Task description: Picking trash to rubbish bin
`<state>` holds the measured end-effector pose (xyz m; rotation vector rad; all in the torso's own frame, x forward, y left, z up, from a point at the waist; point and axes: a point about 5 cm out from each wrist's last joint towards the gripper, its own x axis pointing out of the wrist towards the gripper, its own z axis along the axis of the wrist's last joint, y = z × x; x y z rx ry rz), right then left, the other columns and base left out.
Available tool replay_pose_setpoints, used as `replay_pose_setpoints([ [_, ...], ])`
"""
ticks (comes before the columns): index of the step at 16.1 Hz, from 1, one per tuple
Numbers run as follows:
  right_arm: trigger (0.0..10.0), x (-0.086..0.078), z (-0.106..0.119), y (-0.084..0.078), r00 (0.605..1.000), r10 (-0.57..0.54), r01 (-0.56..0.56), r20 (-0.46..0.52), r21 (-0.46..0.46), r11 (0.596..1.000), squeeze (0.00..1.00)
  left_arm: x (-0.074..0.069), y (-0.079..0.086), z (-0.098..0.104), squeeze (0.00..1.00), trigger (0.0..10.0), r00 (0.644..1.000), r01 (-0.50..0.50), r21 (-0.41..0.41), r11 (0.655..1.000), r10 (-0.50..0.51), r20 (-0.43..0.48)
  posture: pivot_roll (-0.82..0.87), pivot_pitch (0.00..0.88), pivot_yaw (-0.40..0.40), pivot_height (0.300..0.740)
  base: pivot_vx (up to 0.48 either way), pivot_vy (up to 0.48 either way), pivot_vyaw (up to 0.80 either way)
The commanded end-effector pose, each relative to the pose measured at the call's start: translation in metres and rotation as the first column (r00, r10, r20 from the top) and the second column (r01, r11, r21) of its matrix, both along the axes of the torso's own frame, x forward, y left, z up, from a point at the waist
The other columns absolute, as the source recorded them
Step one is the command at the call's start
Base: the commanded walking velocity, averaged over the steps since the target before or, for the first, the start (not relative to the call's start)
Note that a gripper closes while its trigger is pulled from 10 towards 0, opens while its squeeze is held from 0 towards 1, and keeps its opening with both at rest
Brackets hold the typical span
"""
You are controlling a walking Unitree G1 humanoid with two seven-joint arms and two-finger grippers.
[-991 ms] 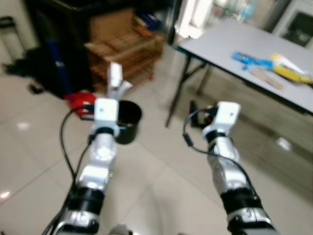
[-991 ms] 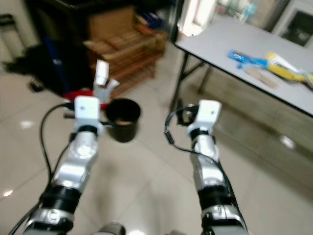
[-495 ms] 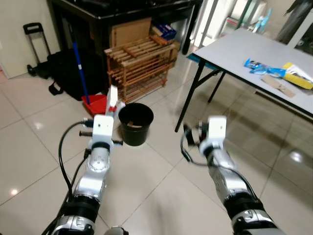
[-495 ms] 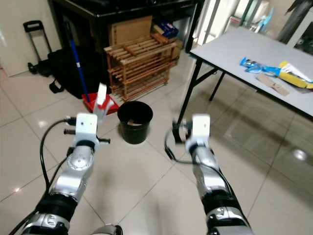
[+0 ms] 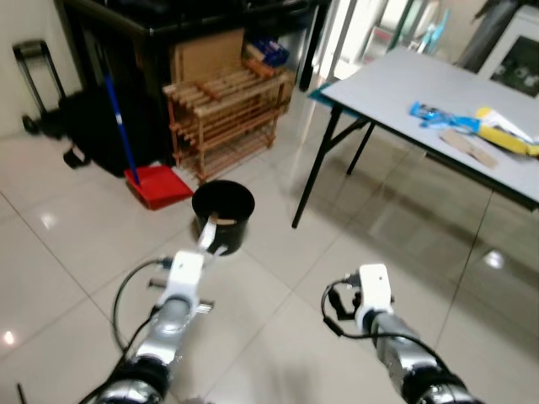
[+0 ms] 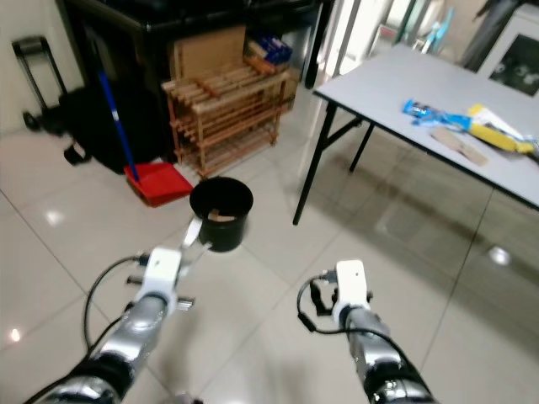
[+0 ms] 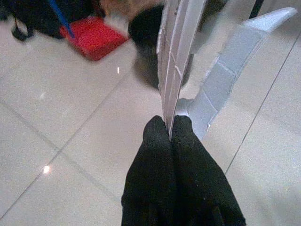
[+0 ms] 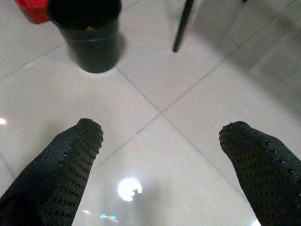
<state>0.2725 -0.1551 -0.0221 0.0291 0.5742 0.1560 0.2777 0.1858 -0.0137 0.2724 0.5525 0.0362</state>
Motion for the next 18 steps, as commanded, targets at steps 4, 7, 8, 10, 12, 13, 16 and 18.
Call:
replay_pose_setpoints([
  [4, 10.0, -0.027, -0.024, -0.009, 0.989, -0.051, 0.051, -0.14, -0.005, 0.999, 0.0, -0.028, 0.001, -0.028, 0.0, 10.0, 0.988, -0.008, -0.007, 1.0, 0.007, -0.156, -0.04, 0.082, -0.12, 0.74, 0.351, 0.0, 0.0],
  [7, 10.0, -0.032, -0.029, -0.003, 0.982, -0.048, 0.052, -0.182, 0.018, 0.998, 0.0, -0.042, -0.001, -0.039, 0.0, 10.0, 0.977, -0.04, -0.025, 0.999, 0.034, -0.209, -0.04, 0.084, -0.12, 0.74, 0.352, 0.0, 0.0],
  [8, 10.0, -0.032, -0.029, -0.003, 0.982, -0.046, 0.05, -0.182, 0.021, 0.999, 0.0, -0.042, -0.001, -0.039, 0.0, 10.0, 0.977, -0.045, -0.027, 0.999, 0.038, -0.211, -0.04, 0.084, -0.121, 0.74, 0.352, 0.0, 0.0],
  [10, 10.0, -0.035, -0.032, -0.001, 0.979, -0.025, 0.029, -0.204, 0.018, 0.999, 0.0, -0.043, -0.003, -0.041, 0.0, 10.0, 0.974, -0.059, -0.035, 0.998, 0.05, -0.221, -0.03, 0.081, -0.12, 0.74, 0.349, 0.0, 0.0],
  [12, 10.0, -0.035, -0.032, 0.002, 0.979, -0.007, 0.012, -0.203, 0.024, 1.0, 0.0, -0.044, -0.004, -0.041, 0.0, 10.0, 0.973, -0.057, -0.036, 0.998, 0.047, -0.225, -0.04, 0.078, -0.116, 0.74, 0.351, 0.0, 0.0],
  [13, 10.0, -0.035, -0.032, 0.003, 0.979, -0.002, 0.007, -0.202, 0.024, 1.0, 0.0, -0.044, -0.005, -0.042, 0.0, 10.0, 0.973, -0.056, -0.036, 0.998, 0.046, -0.228, -0.04, 0.078, -0.116, 0.74, 0.349, 0.0, 0.0],
  [16, 10.0, -0.035, -0.032, 0.004, 0.979, 0.005, 0.001, -0.202, 0.028, 1.0, 0.0, -0.046, -0.006, -0.043, 0.0, 10.0, 0.972, -0.052, -0.035, 0.998, 0.042, -0.232, -0.04, 0.067, -0.117, 0.74, 0.352, 0.0, 0.0],
  [18, 10.0, -0.035, -0.032, 0.006, 0.979, 0.033, -0.029, -0.199, 0.026, 0.999, 0.0, -0.046, -0.006, -0.043, 0.0, 10.0, 0.972, -0.052, -0.03, 0.998, 0.044, -0.231, -0.04, 0.057, -0.114, 0.74, 0.349, 0.0, -0.4],
])
